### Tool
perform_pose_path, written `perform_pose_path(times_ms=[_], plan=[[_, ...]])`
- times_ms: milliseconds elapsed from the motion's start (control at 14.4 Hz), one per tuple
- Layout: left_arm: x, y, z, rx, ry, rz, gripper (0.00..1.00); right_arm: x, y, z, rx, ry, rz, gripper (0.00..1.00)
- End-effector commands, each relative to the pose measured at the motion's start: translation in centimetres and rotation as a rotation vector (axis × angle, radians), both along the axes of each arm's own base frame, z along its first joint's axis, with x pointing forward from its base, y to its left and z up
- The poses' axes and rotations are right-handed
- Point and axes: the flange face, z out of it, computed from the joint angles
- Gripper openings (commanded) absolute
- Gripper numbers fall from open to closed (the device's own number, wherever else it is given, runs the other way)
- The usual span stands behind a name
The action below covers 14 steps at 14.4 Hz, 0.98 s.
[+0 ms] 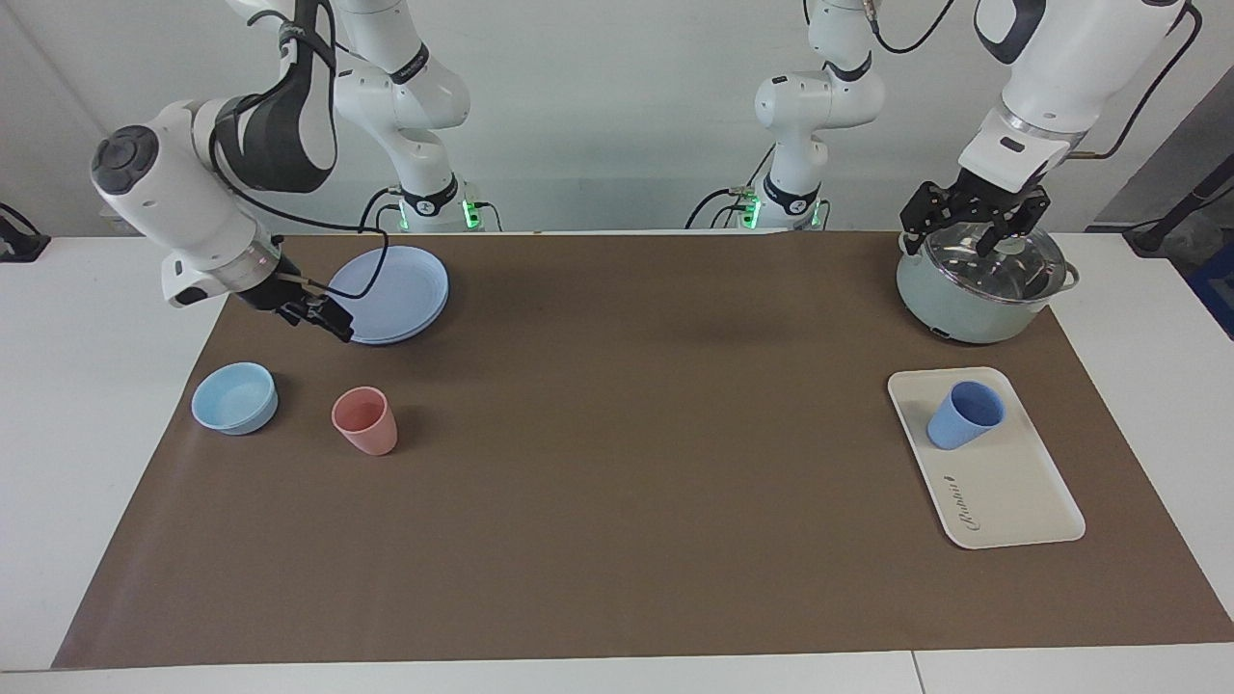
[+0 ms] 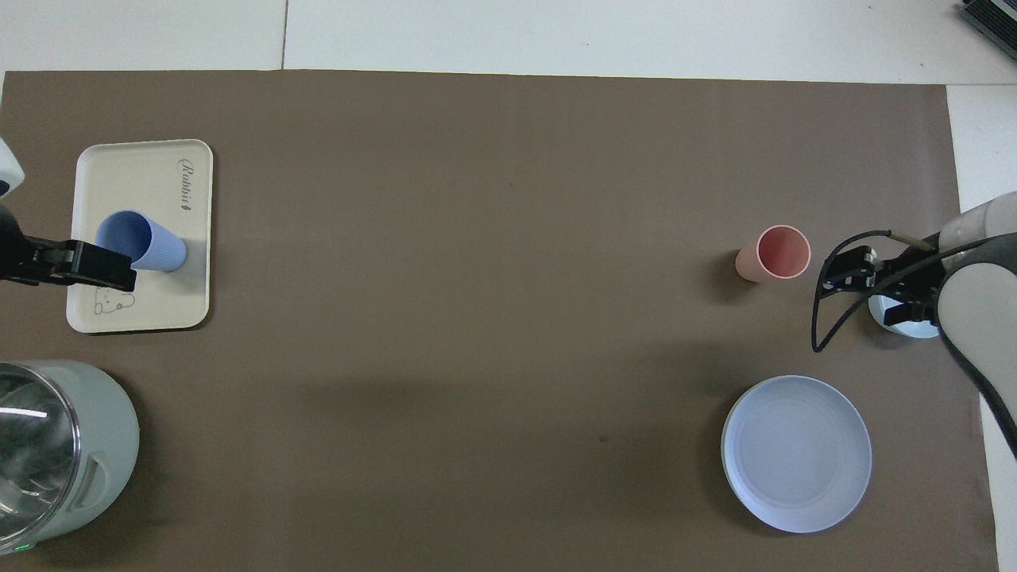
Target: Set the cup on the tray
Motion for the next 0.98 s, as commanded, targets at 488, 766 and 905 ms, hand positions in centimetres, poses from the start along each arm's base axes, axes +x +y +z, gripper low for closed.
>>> perform_pose_path(times_ms=[488,766,905], plan=[[0.0,0.2,-0.7,-0.019,-0.003,-0.006,1.0,-0.2,5.2,10.5,-0.07,-0.151,0.175,0.99],[0.3,0.1,-0.5,-0.031,-0.01,-0.005,1.0,1.2,4.8,14.3,-0.094,-0.171,0.247,0.99],[0.2,0.3,-0.7,-0.031,-0.007,-0.001,1.0,1.4,4.4,14.8,-0.09,-0.148,0.257,1.0]])
